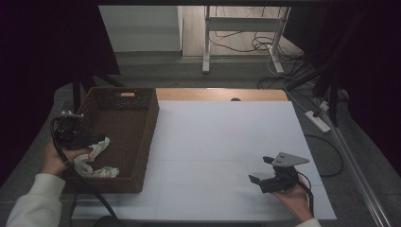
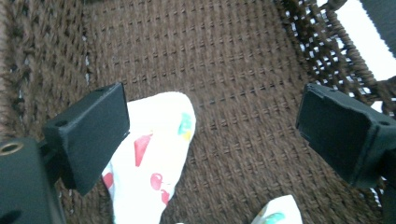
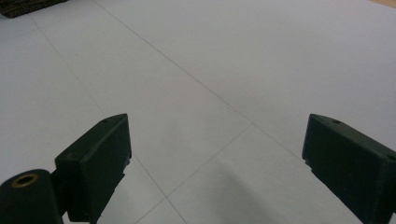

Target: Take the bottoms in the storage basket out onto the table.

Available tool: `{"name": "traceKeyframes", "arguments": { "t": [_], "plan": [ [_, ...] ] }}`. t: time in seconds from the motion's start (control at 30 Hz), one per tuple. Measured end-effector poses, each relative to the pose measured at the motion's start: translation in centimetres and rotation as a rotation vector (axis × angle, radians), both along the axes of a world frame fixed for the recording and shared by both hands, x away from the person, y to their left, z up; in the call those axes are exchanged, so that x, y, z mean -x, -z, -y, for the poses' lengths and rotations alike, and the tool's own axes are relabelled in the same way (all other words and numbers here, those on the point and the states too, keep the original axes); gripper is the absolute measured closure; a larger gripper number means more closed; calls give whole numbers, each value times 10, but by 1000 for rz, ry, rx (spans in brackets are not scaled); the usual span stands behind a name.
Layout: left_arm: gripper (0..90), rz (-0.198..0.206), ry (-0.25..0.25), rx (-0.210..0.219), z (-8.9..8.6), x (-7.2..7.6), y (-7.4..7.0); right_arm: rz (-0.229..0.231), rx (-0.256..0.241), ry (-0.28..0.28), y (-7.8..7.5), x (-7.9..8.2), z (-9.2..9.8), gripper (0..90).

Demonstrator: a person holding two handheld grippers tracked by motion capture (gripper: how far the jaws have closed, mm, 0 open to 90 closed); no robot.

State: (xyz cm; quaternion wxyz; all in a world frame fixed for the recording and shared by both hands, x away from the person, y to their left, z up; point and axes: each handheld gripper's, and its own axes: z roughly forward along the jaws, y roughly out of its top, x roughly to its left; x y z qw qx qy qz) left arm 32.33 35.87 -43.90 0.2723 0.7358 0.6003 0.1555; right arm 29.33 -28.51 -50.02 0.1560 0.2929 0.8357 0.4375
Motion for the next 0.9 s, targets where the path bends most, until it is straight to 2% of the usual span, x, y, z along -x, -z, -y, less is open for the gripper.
{"name": "traceKeyframes", "arguments": {
  "t": [0.2, 0.6, 0.8, 0.9],
  "plan": [
    [89, -30, -30, 0, -5, -5, 7, -2, 2, -1, 0, 0, 0, 81],
    [89, -79, -58, -6, -7, -15, 16, -4, 7, -4, 1, 0, -1, 81],
    [89, -110, -61, -32, -7, -19, 19, -4, 7, -4, 1, 0, -1, 81],
    [92, -103, -64, -47, -5, -20, 19, -4, 8, -4, 1, 0, -1, 81]
  ]
}}
